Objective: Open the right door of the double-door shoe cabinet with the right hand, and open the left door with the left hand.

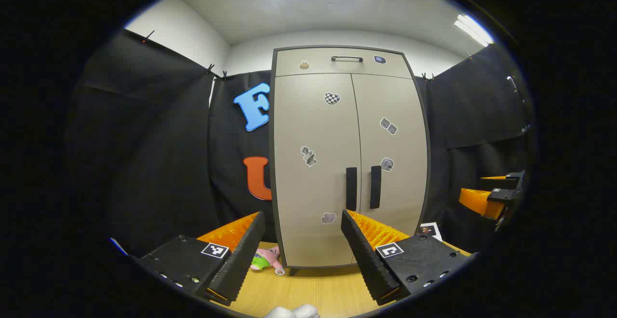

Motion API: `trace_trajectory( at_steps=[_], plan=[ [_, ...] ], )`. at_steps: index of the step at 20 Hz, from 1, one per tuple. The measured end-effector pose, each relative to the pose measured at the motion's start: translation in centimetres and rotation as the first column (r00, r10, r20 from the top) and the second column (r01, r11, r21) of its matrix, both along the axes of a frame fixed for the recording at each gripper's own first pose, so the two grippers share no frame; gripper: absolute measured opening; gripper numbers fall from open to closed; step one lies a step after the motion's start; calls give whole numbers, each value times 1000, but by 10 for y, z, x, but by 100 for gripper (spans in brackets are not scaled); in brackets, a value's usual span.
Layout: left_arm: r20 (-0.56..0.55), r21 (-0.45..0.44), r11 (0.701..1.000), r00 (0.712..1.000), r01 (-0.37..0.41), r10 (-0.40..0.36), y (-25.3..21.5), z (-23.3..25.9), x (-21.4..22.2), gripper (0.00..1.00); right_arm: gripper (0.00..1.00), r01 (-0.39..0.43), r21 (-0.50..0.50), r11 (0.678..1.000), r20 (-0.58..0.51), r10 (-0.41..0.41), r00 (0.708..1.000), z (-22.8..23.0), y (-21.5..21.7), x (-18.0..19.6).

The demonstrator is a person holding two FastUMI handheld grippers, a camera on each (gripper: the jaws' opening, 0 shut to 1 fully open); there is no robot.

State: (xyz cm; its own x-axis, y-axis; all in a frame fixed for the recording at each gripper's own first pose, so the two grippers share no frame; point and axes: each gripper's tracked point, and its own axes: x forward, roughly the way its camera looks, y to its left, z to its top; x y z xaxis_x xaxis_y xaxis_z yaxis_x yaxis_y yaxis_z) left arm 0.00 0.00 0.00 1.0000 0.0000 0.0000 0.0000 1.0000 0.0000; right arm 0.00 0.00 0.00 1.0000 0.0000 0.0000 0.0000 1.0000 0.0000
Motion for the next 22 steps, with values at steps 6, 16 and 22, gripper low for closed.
trace_trajectory(
  at_steps=[6,16,22],
  plan=[
    [-1,-15,1000,1000,13,-13,-1,1,1,95,99,-11,-19,1000,2,11,1000,2,8,0],
    [-4,-6,1000,1000,16,-16,0,-1,-8,95,99,-7,-30,1000,4,7,1000,0,12,-1],
    [-8,27,1000,1000,-8,9,15,-5,-26,95,99,1,-36,999,-12,-1,1000,-7,15,13]
  ],
)
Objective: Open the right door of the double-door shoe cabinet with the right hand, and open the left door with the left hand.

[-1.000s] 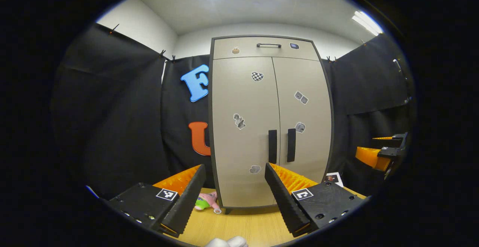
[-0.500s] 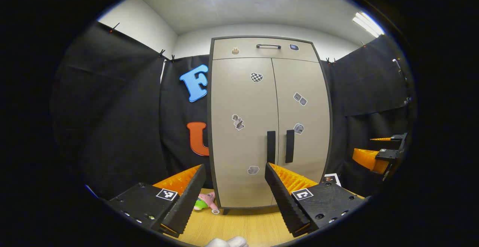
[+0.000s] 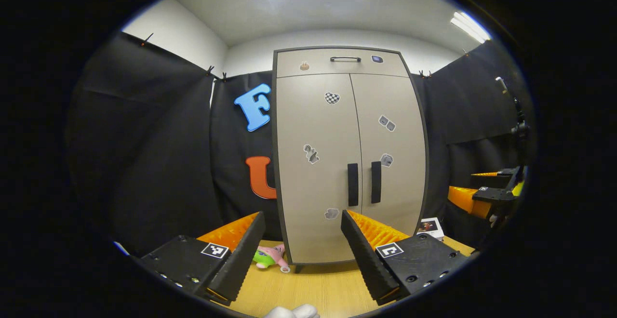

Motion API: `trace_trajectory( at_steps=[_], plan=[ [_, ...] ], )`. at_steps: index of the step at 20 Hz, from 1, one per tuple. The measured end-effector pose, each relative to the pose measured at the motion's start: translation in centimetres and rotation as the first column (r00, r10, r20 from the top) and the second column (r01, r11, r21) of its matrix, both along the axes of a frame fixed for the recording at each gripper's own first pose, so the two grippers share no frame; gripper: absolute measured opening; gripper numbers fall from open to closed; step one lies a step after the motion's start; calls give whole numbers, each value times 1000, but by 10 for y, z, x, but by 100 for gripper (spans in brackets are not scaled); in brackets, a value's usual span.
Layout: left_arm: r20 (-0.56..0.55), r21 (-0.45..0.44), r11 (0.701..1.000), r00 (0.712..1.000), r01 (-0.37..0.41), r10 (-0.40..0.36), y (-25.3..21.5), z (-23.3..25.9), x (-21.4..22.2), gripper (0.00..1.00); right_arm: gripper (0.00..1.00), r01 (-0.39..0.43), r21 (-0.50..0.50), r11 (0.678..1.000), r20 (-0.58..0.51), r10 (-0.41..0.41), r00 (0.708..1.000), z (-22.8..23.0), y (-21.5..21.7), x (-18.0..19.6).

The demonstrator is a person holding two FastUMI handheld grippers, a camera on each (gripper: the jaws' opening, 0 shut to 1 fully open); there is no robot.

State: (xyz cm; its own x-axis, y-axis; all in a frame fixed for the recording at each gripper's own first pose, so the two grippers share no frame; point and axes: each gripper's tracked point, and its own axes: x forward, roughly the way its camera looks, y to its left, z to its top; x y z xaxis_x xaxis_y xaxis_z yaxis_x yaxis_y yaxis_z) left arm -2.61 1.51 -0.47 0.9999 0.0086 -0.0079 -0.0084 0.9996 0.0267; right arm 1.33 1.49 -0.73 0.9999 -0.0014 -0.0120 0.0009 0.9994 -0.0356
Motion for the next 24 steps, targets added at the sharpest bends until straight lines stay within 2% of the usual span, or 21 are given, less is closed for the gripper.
trace_trajectory(
  at_steps=[6,18,24],
  plan=[
    [-28,-8,1000,999,-29,28,11,-8,-12,95,99,-3,4,1000,2,3,1000,-2,16,44],
    [-48,-9,997,995,-83,82,9,-11,2,95,98,-31,-23,999,15,31,999,7,69,194],
    [-52,-9,994,993,-107,106,13,-8,11,95,98,-40,-2,999,-17,40,999,5,88,242]
  ],
)
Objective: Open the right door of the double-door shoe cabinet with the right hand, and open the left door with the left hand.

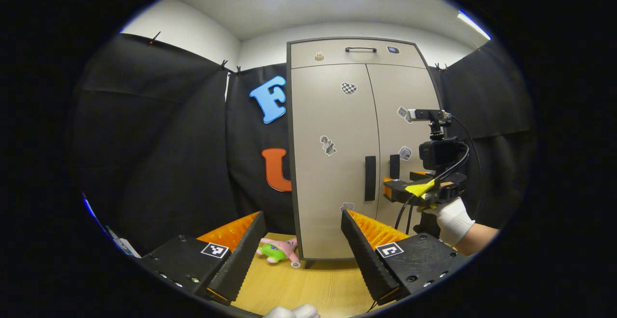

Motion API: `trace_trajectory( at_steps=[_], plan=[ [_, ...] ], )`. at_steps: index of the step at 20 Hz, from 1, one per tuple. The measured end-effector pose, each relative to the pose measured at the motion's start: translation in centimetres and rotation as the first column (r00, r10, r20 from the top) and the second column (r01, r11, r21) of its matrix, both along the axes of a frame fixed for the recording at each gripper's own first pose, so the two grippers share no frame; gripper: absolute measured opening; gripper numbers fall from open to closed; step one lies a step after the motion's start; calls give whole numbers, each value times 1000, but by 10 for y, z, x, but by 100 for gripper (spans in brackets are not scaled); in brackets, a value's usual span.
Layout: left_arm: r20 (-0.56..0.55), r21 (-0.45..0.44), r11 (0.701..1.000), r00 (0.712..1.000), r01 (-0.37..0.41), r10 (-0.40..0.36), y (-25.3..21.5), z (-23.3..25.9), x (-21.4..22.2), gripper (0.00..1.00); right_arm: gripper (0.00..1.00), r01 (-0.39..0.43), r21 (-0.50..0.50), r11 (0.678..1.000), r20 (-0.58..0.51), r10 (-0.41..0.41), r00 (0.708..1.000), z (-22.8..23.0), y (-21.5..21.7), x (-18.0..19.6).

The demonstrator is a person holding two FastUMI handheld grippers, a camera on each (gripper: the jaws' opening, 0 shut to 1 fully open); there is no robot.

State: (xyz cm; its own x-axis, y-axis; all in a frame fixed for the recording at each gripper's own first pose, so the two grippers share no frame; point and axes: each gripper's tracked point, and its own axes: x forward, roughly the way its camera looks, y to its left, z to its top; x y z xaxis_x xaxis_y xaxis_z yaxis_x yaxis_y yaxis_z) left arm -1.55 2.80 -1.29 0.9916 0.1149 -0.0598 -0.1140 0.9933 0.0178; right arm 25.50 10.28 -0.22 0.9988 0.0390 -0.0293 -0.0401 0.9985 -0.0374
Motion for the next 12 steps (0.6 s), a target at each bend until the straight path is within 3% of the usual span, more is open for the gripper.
trace_trajectory(
  at_steps=[5,6,7,9,10,11,12],
  plan=[
    [0,-6,1000,1000,-13,13,2,0,6,95,87,0,8,1000,-6,1,1000,-2,9,15],
    [-2,-8,1000,1000,-9,9,1,0,6,95,75,2,14,1000,-9,-1,1000,-2,10,17],
    [-4,-7,1000,1000,-6,6,1,0,7,95,72,-3,23,1000,-17,4,1000,-5,12,19],
    [-5,-4,1000,1000,-2,2,-1,-1,9,95,59,-3,38,999,-37,4,999,-10,15,20],
    [-6,-6,1000,1000,2,-2,-3,-1,10,95,46,22,31,999,-22,-21,1000,-7,10,24],
    [-7,-7,1000,1000,5,-6,-4,-2,10,95,45,23,36,999,-26,-22,999,-9,11,22],
    [-6,-8,1000,1000,9,-9,-6,-2,11,95,36,20,31,999,-30,-19,999,-10,11,24]
  ],
)
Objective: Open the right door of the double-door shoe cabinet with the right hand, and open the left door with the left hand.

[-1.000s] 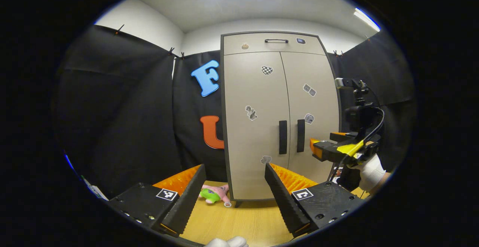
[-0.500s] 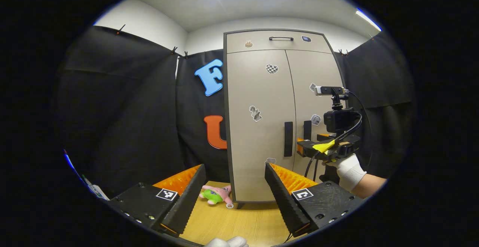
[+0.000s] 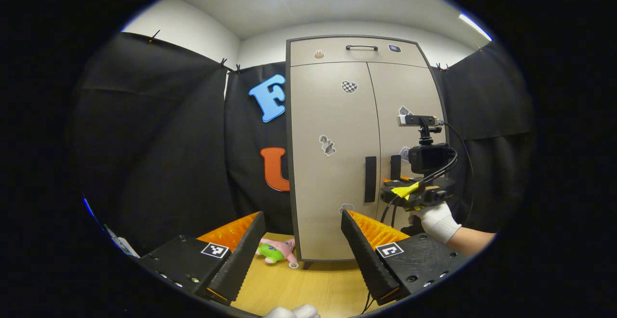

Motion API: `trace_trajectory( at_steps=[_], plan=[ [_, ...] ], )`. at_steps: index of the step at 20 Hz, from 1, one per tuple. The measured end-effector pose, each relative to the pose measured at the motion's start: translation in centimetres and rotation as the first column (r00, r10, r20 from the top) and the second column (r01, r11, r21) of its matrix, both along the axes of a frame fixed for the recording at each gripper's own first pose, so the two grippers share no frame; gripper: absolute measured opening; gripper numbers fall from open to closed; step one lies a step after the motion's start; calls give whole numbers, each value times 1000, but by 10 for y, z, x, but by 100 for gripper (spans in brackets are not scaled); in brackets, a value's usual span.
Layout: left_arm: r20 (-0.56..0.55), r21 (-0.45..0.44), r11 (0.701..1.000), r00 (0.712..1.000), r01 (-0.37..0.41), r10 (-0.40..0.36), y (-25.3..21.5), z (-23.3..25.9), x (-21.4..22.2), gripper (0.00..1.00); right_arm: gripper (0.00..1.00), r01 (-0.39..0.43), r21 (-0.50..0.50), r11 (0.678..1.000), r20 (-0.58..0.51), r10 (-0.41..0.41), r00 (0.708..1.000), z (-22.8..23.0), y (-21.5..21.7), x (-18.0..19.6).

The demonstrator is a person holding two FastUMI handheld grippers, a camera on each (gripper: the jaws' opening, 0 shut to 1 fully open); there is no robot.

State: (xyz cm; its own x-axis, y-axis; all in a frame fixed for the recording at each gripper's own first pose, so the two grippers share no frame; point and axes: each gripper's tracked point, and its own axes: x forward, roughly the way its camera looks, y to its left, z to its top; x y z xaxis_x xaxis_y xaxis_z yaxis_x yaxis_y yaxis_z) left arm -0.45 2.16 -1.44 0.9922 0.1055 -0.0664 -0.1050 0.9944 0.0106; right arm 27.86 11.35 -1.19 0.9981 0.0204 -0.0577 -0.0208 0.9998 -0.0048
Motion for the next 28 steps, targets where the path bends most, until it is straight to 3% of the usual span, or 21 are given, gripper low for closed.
trace_trajectory(
  at_steps=[13,28],
  plan=[
    [11,4,1000,1000,6,-6,-3,1,-13,95,23,-67,-25,997,-22,67,998,0,-1,-18],
    [19,-4,998,998,63,-63,-23,1,-41,95,23,-83,5,996,-42,84,996,-7,-36,-105]
  ],
)
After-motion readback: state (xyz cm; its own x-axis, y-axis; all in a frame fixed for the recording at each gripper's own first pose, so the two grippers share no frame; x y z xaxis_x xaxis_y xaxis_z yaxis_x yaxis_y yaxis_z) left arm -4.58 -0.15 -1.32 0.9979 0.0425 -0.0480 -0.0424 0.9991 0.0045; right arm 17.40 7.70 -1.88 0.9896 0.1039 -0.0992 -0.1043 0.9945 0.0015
